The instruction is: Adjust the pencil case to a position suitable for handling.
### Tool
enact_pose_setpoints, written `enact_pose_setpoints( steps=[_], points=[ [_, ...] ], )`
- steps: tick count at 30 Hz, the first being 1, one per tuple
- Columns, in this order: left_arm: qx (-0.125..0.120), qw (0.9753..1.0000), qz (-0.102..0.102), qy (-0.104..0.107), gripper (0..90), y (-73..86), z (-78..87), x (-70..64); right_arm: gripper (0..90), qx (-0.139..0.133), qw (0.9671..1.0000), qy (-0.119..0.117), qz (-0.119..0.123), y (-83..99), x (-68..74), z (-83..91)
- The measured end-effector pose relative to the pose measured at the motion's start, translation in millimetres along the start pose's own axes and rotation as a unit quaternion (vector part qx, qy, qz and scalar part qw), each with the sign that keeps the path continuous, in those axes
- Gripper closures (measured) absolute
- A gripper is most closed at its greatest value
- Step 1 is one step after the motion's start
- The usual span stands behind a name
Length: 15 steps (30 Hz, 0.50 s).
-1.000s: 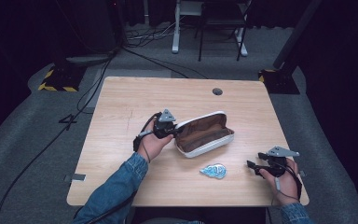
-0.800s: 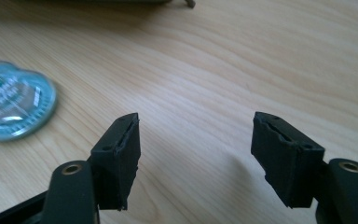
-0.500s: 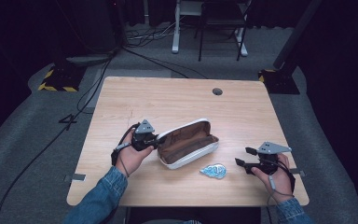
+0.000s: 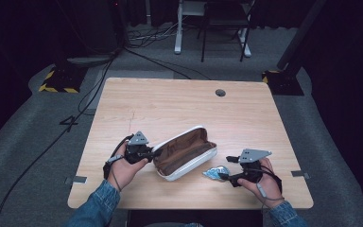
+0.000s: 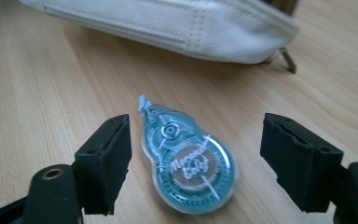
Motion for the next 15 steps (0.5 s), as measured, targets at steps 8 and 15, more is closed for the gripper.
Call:
enact_pose_setpoints(
  steps=[8, 15],
  points=[
    [0.006, 0.9998, -0.001, 0.020, 81.3, 8.8, 6.3, -11.5, 25.9, 0.022, 0.9995, -0.014, 0.016, 5.6, 2.0, -12.7],
    [0.008, 0.9994, -0.001, 0.033, 81.2, 9.8, 4.9, -15.5, 27.1, 0.039, 0.9986, -0.020, 0.028, 10.9, 1.8, -22.8]
  ],
)
Point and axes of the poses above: each handheld gripper's, and its own axes: z roughly backward along the jaws, y roughly out of its underside, x roughly to its left, the point moved 3 cm from there along -z, roughly forward along the jaws, and after that the axes turned 5 degrees about z, right-handed, at the moved point
